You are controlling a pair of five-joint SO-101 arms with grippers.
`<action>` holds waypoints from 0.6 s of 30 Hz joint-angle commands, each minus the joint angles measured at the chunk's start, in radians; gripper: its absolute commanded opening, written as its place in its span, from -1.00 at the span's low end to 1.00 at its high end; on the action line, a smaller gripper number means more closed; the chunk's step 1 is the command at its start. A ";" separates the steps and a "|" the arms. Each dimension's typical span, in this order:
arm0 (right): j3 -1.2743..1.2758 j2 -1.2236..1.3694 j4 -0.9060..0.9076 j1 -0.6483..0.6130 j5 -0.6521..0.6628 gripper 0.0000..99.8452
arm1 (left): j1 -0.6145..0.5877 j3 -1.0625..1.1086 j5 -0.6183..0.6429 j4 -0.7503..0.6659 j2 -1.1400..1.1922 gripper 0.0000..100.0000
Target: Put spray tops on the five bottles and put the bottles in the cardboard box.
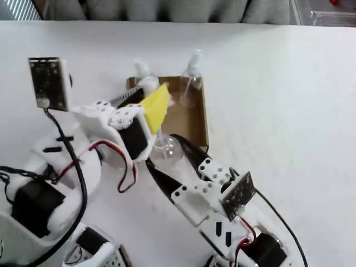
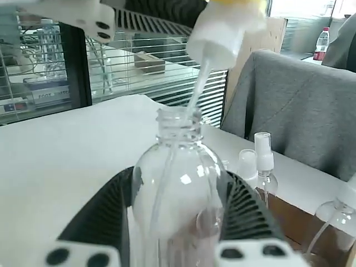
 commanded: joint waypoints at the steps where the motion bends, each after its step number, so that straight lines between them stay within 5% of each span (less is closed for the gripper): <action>1: -0.006 -0.007 -0.019 -0.005 0.002 -0.97 | 0.028 0.018 -0.002 -0.021 -0.054 -0.95; 12: 0.011 -0.005 -0.021 -0.005 0.003 -0.97 | 0.053 0.302 -0.075 -0.143 -0.260 -0.94; 18: 0.012 -0.005 -0.021 -0.005 0.003 -0.97 | 0.053 0.373 -0.078 -0.112 -0.367 -0.59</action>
